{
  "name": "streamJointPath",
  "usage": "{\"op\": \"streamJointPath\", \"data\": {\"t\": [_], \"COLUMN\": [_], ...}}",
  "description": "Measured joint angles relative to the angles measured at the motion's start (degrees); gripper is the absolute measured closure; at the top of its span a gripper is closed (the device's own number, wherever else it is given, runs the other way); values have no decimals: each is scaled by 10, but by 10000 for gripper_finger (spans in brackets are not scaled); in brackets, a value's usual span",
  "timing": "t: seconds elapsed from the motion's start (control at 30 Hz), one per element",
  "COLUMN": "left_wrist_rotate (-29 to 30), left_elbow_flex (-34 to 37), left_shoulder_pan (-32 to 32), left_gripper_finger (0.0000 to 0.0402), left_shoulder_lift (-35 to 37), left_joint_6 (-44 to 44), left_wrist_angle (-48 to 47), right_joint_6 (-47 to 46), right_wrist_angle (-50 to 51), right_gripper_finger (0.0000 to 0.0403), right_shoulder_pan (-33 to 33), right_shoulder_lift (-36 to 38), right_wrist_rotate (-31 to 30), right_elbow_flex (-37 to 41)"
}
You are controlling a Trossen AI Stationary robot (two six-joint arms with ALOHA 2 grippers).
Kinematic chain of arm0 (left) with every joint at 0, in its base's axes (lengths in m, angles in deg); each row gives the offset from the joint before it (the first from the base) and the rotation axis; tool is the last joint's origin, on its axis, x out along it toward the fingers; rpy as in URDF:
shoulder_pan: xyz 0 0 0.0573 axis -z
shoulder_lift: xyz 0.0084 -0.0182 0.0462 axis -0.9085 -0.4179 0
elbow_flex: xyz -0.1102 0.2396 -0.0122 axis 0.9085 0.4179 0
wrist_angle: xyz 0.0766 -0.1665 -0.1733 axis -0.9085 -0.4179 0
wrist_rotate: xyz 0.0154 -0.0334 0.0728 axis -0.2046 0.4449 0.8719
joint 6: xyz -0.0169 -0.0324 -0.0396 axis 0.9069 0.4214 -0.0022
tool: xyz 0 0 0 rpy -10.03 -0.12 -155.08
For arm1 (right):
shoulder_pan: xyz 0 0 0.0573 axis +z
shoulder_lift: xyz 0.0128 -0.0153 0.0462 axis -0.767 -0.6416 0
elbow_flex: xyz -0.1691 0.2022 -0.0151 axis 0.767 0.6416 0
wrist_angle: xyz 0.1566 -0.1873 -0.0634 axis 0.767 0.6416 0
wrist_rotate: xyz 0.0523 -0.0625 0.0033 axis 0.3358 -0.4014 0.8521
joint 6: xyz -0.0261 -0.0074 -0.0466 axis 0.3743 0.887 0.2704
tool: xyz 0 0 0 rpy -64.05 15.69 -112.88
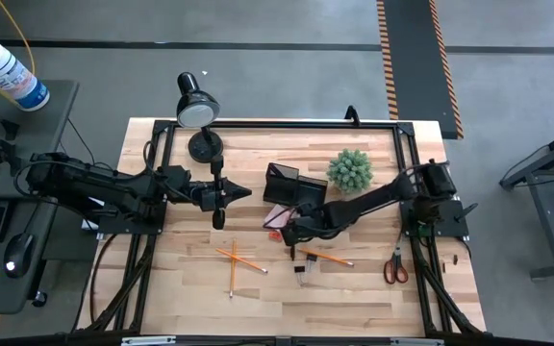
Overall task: Pick and place office supplies into organizer
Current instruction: Put the black pen into the black desk organizer
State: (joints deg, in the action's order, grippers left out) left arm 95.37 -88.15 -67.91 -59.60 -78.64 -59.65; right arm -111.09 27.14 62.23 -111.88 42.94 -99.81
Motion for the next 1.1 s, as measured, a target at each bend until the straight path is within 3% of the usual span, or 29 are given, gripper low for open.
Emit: {"op": "streamJointPath", "data": {"t": [0.17, 0.47, 1.1], "left_wrist_rotate": [0, 0, 0], "left_elbow_flex": [0, 0, 0], "left_shoulder_pan": [0, 0, 0], "left_gripper_finger": [399, 399, 399], "left_shoulder_lift": [0, 0, 0], "left_joint_6": [-8, -10, 5], "left_wrist_angle": [0, 0, -2], "right_joint_6": [0, 19, 30], "right_wrist_angle": [-26, -25, 83], "right_gripper_finger": [263, 267, 267], "right_shoulder_pan": [3, 3, 22], "right_shoulder_lift": [-13, -13, -13], "right_wrist_rotate": [21, -3, -51], "right_elbow_flex": [0, -27, -100]}}
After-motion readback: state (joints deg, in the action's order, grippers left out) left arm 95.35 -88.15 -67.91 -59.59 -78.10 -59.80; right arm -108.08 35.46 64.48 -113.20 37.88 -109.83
